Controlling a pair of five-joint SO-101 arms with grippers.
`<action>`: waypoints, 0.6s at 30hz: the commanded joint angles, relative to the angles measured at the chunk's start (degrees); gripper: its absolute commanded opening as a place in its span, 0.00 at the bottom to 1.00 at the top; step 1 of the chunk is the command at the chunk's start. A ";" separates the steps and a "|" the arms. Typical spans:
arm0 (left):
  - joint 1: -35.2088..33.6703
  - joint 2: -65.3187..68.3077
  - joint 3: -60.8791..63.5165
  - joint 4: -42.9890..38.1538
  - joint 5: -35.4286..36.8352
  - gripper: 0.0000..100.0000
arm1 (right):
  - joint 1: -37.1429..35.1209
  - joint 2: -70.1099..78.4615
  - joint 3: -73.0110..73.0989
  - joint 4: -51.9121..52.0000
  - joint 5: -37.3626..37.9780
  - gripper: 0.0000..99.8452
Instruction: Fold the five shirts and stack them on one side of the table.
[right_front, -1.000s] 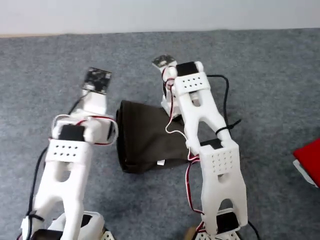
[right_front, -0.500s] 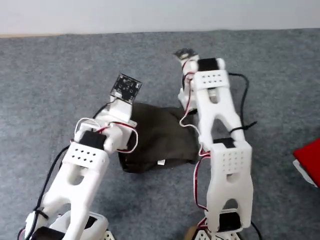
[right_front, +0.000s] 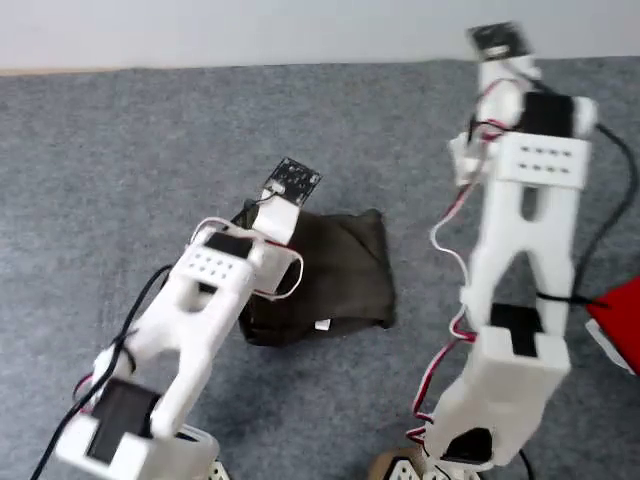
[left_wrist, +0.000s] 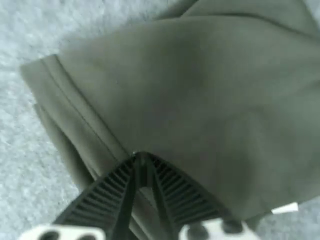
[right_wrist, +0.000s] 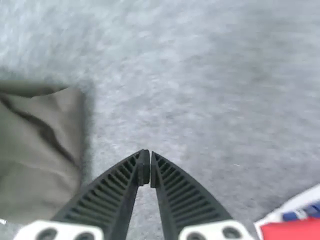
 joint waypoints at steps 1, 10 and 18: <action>0.44 3.52 -7.25 6.15 0.09 0.00 | 2.15 -6.37 2.02 2.33 0.53 0.01; 3.60 12.75 -6.90 13.27 -0.88 0.00 | 4.88 -12.18 9.76 2.33 0.53 0.01; 1.41 12.92 -4.26 17.76 -2.55 0.00 | 5.05 -13.32 11.25 2.33 0.62 0.01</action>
